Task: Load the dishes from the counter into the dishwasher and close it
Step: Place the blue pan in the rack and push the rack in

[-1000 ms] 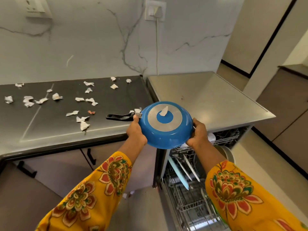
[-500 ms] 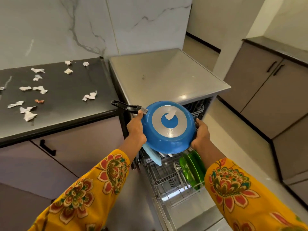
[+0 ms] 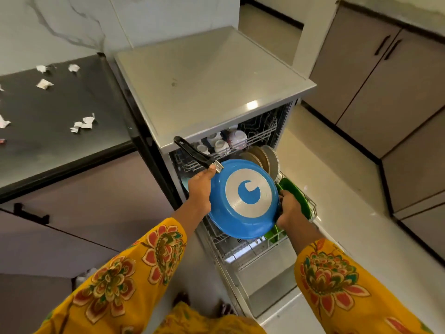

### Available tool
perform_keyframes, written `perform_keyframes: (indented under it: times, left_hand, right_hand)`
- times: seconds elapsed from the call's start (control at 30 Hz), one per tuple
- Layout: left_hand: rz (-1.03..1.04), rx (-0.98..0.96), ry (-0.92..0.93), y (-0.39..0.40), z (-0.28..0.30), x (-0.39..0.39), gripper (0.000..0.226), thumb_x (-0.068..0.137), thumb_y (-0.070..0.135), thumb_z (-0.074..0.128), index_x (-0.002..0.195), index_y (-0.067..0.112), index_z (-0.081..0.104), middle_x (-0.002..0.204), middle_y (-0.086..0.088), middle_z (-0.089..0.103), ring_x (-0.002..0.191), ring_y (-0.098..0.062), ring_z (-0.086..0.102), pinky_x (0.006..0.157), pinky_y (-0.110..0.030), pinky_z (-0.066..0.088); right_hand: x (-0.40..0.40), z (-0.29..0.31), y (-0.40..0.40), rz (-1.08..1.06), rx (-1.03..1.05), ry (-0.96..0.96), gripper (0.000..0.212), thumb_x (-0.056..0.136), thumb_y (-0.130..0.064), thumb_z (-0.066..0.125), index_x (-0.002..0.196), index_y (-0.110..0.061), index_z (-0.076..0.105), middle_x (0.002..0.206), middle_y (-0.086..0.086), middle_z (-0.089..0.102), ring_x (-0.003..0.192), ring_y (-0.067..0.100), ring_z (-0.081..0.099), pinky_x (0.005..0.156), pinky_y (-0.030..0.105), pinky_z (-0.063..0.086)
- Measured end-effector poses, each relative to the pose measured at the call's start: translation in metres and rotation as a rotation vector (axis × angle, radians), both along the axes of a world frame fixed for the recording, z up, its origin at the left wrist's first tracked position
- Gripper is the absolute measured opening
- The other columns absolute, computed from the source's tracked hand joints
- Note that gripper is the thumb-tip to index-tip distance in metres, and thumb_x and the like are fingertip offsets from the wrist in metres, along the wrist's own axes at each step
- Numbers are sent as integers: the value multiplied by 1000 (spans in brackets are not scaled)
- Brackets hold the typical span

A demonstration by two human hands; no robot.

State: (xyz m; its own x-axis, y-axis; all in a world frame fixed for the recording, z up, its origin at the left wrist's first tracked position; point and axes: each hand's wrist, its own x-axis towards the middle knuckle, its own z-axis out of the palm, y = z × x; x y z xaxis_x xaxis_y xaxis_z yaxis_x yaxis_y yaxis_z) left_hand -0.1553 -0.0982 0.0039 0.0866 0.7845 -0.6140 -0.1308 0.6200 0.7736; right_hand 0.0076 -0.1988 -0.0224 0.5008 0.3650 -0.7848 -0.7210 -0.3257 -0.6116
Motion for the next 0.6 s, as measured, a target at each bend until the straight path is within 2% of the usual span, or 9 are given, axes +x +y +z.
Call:
perform_keyframes:
  times: [0.1,0.2,0.27,0.33,0.43,0.6]
  left_hand:
    - [-63,-21,61,-2,-23,5,16,86,31,67,84,15,67,104,-12,68,93,-29,62,91,-45,51]
    - [-154,-52,130,-1,-49,10,17,87,30,67,79,15,67,101,-10,68,94,-28,61,91,-42,50]
    - [-210,-66,165,0,-68,14,17,88,28,66,82,12,68,93,-6,68,85,-22,61,81,-35,51]
    - [-246,-85,189,3,-87,17,15,89,25,65,82,13,68,82,-2,66,77,-19,60,74,-31,51]
    - [-293,-126,229,10,-119,22,14,87,27,67,84,14,70,79,-1,67,82,-23,62,82,-36,53]
    - [-359,-214,247,23,-171,32,16,88,29,65,77,19,68,86,-7,68,92,-30,62,95,-47,49]
  right_hand:
    - [-4,-25,-10,20,-84,31,20,90,-28,53,81,-10,56,76,8,57,67,24,54,64,33,49]
    - [-8,-56,-19,42,-183,74,42,89,-41,54,109,-5,58,91,13,60,81,27,57,88,45,52]
    - [-11,-70,-25,69,-230,124,49,89,-46,53,112,-3,56,104,20,60,98,28,60,99,51,45]
    - [-12,-85,-30,93,-255,164,43,90,-47,53,108,-8,55,119,19,58,111,31,57,96,49,47]
    - [-10,-106,-32,140,-305,199,47,87,-51,57,116,-13,53,118,12,57,104,31,53,80,50,47]
    - [2,-148,-27,212,-335,248,52,82,-49,65,121,-18,49,118,7,50,115,33,49,91,65,41]
